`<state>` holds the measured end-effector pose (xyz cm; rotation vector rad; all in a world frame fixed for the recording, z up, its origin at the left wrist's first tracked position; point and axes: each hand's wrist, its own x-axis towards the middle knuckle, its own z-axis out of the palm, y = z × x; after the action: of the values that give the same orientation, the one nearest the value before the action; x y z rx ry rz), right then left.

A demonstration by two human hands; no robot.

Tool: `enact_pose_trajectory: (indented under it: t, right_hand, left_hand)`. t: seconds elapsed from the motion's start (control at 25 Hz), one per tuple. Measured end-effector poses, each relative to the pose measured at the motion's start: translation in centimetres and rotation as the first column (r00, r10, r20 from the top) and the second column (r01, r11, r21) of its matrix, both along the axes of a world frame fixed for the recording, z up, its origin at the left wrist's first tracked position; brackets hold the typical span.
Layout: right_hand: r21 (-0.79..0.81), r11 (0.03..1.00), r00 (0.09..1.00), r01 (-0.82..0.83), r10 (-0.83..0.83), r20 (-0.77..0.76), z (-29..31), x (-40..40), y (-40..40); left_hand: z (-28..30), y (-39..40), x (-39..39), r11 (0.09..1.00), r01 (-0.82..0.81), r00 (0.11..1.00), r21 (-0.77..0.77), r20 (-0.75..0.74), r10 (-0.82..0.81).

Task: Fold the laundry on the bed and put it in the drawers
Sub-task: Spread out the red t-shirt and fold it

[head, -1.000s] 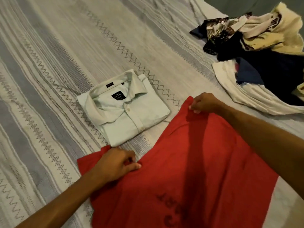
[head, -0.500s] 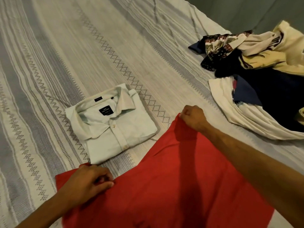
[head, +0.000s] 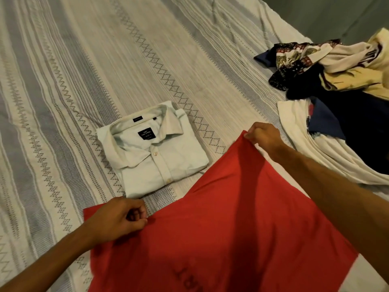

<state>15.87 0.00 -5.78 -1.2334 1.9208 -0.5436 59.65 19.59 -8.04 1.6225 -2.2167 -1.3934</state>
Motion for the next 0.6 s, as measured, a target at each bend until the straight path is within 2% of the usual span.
enact_pose_trajectory:
  t: [0.08,0.16,0.2,0.28,0.36,0.4,0.44,0.48,0.56,0.6]
  right_hand:
    - [0.117,0.989,0.991,0.094,-0.104,0.088,0.0,-0.6,-0.3]
    - [0.187,0.978,0.995,0.098,-0.099,-0.004,-0.4,-0.8,-0.5]
    - [0.199,0.98,0.994,0.021,0.001,-0.108,-0.7,-0.6,-0.6]
    - [0.189,0.967,0.937,-0.171,0.219,-0.272,-1.0,0.2,-0.4]
    - [0.137,0.935,0.914,-0.327,0.35,-0.205,-0.6,1.1,0.1]
    - [0.127,0.892,0.871,-0.434,0.452,-0.194,-0.5,1.2,0.1]
    - [0.134,0.823,0.786,-0.552,0.567,-0.245,-0.6,1.3,0.1]
    - [0.18,0.743,0.657,-0.645,0.659,-0.366,-0.9,1.4,0.0]
    - [0.264,0.662,0.448,-0.701,0.697,-0.559,-1.4,1.7,-0.2]
    - [0.254,0.651,0.409,-0.715,0.685,-0.603,-1.7,1.7,-0.3]
  left_hand:
    - [0.1,0.2,0.5,1.0,0.009,0.999,0.029,0.034,-0.01]
    - [0.3,0.2,0.8,0.998,0.033,0.997,0.058,0.064,-0.037]
    - [0.4,0.2,0.9,0.997,0.036,0.996,0.073,0.081,-0.042]
    - [0.5,-0.1,1.1,0.996,0.024,0.992,0.088,0.12,-0.035]
    - [0.2,-0.1,1.2,0.996,0.02,0.987,0.084,0.156,-0.033]
    - [0.1,0.0,1.2,0.997,0.041,0.981,0.063,0.188,-0.052]
    - [-0.1,0.2,1.0,0.997,0.069,0.971,0.025,0.227,-0.073]
    - [-0.4,0.4,0.8,0.996,0.09,0.962,-0.024,0.262,-0.081]
    - [-0.9,0.7,0.4,0.986,0.095,0.961,-0.138,0.272,-0.055]
    - [-1.1,0.7,0.3,0.978,0.09,0.965,-0.19,0.258,-0.039]
